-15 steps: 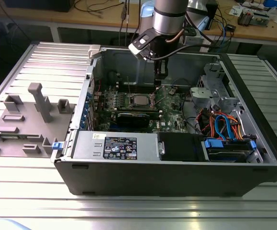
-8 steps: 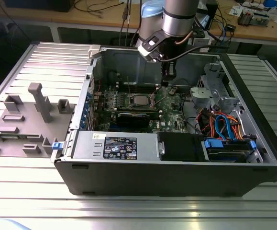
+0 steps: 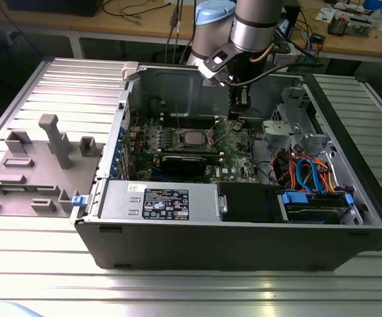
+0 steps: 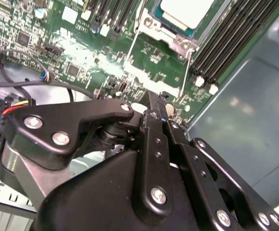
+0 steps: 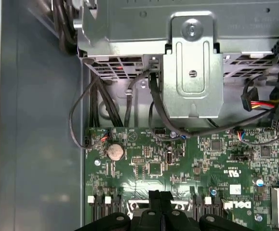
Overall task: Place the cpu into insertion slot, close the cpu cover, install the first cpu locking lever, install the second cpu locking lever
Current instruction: 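Close the cpu cover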
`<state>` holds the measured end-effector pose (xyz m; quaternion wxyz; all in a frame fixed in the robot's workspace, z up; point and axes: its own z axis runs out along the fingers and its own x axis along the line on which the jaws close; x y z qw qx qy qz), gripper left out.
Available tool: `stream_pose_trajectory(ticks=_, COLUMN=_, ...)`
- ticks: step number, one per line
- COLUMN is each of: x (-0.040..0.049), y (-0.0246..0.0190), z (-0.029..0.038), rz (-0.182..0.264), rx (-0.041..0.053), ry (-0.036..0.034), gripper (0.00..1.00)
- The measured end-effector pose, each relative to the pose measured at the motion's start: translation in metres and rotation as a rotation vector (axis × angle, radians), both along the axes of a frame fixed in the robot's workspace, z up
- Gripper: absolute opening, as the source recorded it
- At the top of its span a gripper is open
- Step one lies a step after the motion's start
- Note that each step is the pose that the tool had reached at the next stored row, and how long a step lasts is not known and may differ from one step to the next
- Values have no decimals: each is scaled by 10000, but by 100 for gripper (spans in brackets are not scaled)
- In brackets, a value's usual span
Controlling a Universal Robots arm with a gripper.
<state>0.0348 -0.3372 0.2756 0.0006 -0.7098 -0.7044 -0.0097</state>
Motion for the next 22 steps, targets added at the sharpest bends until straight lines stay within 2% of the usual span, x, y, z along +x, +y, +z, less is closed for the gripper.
stream_pose_trajectory(ticks=8, x=120, y=0, z=-91, rz=0, rx=38, ry=2, gripper=11)
stream_pose_trajectory(ticks=22, x=125, y=-1, z=-225, rz=2, rx=372, ry=15, gripper=11)
